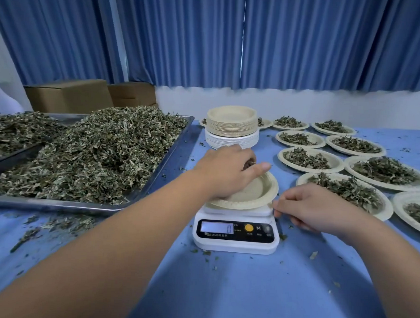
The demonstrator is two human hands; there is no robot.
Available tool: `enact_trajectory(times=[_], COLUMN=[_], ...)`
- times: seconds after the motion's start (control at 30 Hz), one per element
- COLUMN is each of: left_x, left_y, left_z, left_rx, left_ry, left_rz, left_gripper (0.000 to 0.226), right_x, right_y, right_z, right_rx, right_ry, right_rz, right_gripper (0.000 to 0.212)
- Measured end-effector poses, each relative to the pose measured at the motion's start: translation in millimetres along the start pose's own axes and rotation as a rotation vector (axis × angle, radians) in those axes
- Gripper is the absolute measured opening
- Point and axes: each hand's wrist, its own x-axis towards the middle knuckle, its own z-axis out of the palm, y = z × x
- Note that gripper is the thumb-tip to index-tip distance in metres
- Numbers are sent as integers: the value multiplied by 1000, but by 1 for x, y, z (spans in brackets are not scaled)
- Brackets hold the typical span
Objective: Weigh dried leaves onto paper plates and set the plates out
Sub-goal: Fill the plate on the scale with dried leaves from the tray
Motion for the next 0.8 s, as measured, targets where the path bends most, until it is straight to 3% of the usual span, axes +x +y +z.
enact_trajectory(times=[0.13, 0.27, 0.37, 0.43, 0.5, 0.63, 0.7, 0.8], left_x=[-16, -32, -39, -41, -47, -68, -71, -69], left_y=[-8, -25, -56, -86, -114, -144, -148, -147], left_z=[-8, -23, -34, -39, -40, -29, -27, -34], left_rx=[-42, -156, -49, -40, -29, -119, -119, 58], left_ry=[-27, 144, 294, 303, 212, -180, -275, -200], left_rz=[25, 42, -105, -273, -463, -711, -737, -599], left_gripper=[58, 56, 54, 51, 60, 88, 96, 87], right_x=[0, -2, -3, -3, -3, -3, -2, -2], right_y=[-1, -2, -3, -3, -2, -3, -2, -1], right_z=[0, 0, 0, -1, 0, 1, 0, -1], right_rx=[9, 8, 6, 8, 9, 9, 8, 12], right_ry=[1, 11, 16, 18, 19, 17, 19, 19], right_rz=[-3, -1, -8, -11, -7, -4, -8, -6], right_gripper=[32, 32, 32, 32, 32, 32, 32, 32])
